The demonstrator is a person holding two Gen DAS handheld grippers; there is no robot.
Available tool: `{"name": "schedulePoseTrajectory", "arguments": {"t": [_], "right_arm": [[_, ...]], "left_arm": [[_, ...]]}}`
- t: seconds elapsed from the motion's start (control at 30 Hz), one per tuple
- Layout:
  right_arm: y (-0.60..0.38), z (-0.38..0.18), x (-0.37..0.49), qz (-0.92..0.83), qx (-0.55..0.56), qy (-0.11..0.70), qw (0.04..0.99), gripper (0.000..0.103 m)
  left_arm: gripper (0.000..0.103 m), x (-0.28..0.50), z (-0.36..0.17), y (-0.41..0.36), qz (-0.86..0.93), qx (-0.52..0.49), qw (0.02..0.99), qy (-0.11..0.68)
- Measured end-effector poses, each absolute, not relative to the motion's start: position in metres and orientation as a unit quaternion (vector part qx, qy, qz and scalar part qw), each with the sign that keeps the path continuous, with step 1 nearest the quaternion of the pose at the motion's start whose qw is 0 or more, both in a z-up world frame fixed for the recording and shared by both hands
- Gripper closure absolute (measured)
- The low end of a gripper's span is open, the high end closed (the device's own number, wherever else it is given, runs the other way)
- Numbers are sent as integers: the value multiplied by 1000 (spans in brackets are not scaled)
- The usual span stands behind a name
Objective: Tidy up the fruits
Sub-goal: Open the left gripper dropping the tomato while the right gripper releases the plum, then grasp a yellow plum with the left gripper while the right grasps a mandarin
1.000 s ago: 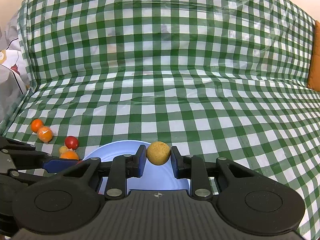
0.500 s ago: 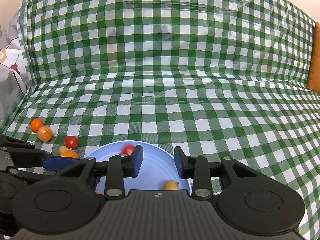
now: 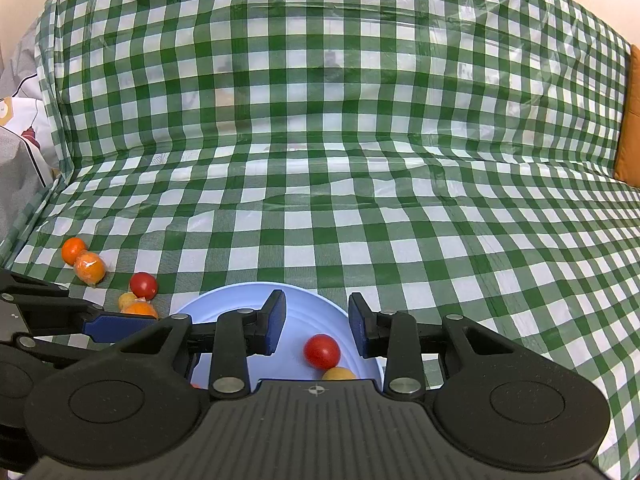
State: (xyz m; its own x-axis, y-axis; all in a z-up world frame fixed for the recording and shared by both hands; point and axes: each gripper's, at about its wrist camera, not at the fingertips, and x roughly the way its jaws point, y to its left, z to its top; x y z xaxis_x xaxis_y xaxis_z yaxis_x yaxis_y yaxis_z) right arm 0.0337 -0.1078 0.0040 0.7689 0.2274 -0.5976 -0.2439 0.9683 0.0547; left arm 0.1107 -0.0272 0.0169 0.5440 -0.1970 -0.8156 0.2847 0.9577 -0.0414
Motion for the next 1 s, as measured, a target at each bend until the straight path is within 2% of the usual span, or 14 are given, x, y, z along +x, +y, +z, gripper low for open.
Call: {"name": "schedulePoseTrajectory", "arguments": {"t": [1.0], "right_arm": [[-94,3,35,121,-10,316,941,66]], "left_arm": [[70,112,20,-4,-125,33,882,453]]}}
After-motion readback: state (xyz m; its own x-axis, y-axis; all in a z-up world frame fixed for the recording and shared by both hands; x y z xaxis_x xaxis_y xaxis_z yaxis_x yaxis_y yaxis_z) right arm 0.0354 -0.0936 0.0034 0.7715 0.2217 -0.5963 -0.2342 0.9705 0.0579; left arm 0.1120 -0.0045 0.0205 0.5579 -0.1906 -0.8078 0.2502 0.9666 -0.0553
